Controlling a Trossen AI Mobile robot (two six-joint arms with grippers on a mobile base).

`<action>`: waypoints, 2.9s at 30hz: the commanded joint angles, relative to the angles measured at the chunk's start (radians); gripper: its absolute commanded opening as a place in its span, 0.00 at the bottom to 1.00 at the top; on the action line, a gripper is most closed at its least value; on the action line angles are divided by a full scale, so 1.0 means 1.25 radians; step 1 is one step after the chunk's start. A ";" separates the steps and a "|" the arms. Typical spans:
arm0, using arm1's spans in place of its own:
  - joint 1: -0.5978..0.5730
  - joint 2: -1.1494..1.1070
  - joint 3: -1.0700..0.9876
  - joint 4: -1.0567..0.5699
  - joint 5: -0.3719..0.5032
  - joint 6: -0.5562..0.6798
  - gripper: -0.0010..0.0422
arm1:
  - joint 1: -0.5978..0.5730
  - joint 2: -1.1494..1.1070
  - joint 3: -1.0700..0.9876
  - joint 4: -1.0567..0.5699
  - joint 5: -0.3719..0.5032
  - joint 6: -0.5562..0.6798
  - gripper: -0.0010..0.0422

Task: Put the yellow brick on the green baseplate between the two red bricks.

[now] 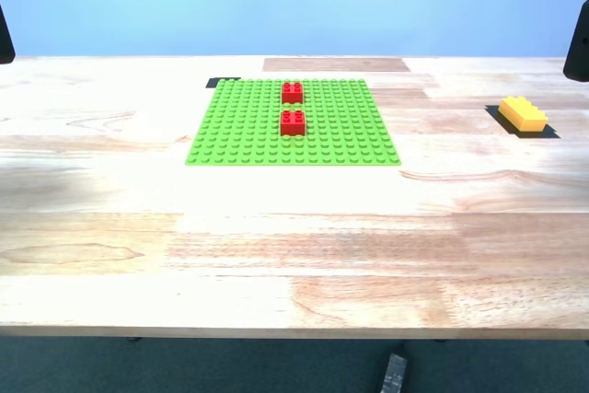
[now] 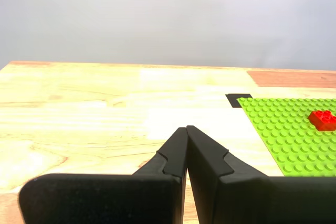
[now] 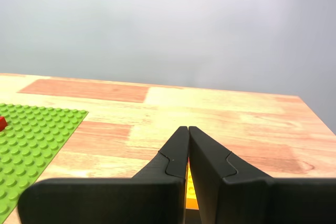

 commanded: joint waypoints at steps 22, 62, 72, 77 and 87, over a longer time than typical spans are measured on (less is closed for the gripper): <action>0.000 0.120 0.161 0.017 0.206 0.034 0.02 | 0.001 0.074 0.134 -0.101 0.007 0.117 0.02; -0.001 0.525 0.574 -0.377 0.525 0.354 0.02 | -0.144 1.105 1.041 -0.840 -0.109 -0.060 0.58; -0.001 0.523 0.574 -0.377 0.525 0.354 0.02 | -0.153 1.234 1.015 -0.789 -0.108 -0.075 0.67; -0.001 0.524 0.574 -0.377 0.525 0.354 0.02 | -0.151 1.286 1.014 -0.753 -0.109 -0.076 0.67; -0.004 0.524 0.574 -0.376 0.525 0.354 0.02 | -0.144 1.350 1.010 -0.718 -0.121 -0.074 0.66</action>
